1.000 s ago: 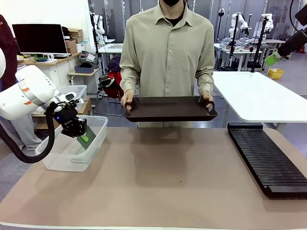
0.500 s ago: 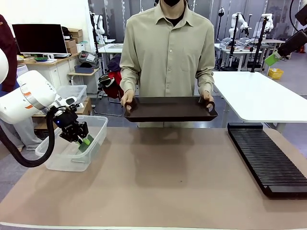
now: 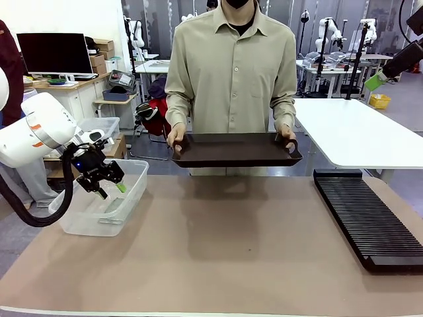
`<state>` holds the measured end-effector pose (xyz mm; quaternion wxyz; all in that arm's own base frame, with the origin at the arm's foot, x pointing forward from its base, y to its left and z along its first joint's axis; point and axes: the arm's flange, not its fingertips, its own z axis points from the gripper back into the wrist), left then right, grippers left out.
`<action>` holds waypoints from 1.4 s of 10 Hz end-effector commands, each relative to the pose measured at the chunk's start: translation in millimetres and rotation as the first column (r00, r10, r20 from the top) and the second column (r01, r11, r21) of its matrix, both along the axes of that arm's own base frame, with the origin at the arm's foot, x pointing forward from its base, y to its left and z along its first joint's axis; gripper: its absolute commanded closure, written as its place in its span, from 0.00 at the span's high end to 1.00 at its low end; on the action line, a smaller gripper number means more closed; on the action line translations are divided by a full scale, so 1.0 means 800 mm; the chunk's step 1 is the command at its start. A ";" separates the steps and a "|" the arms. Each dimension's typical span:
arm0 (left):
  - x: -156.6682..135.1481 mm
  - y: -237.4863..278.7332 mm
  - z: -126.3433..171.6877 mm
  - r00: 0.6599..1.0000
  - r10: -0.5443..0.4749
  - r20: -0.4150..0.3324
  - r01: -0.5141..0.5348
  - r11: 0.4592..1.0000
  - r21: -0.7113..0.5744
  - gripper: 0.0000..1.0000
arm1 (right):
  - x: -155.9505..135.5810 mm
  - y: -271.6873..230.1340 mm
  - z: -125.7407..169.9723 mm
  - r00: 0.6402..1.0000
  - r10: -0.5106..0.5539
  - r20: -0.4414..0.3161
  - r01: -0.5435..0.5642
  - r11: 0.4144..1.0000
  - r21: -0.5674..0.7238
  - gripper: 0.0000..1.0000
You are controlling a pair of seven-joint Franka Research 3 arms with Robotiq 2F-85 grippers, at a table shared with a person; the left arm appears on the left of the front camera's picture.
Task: Sort PCBs into racks and boxes based on the side picked up.
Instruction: If the short side of the Blank PCB is picked up, insert it into the PCB Rack ; if the long side is picked up, place it in the Organizing box.
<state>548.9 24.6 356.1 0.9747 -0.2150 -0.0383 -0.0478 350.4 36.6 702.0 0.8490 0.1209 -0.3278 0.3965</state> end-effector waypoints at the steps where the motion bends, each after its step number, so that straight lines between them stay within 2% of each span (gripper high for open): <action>1: -0.006 0.007 0.012 0.999 -0.038 0.020 0.037 0.998 0.042 1.00 | -0.002 0.001 -0.001 1.000 0.007 -0.001 -0.007 1.000 -0.005 1.00; 3: -0.010 0.008 0.035 0.995 -0.080 0.061 0.075 0.994 0.074 1.00 | -0.002 0.001 -0.001 1.000 0.007 -0.001 -0.007 1.000 -0.005 1.00; 5: -0.011 0.002 0.047 0.994 -0.069 0.090 0.065 0.997 0.047 1.00 | -0.002 0.001 -0.001 1.000 0.007 -0.001 -0.007 1.000 -0.005 1.00; 6: -0.004 0.004 0.039 0.997 -0.057 0.054 0.053 0.996 0.068 1.00 | -0.002 0.001 -0.001 1.000 0.007 -0.001 -0.007 1.000 -0.005 1.00; 13: -0.004 0.003 0.038 0.997 -0.060 0.054 0.057 0.996 0.068 1.00 | -0.002 0.001 -0.001 1.000 0.007 -0.001 -0.007 1.000 -0.005 1.00; 14: -0.003 0.010 0.056 0.987 -0.125 0.099 0.118 0.990 0.073 1.00 | -0.002 0.001 -0.001 1.000 0.007 -0.001 -0.007 1.000 -0.005 1.00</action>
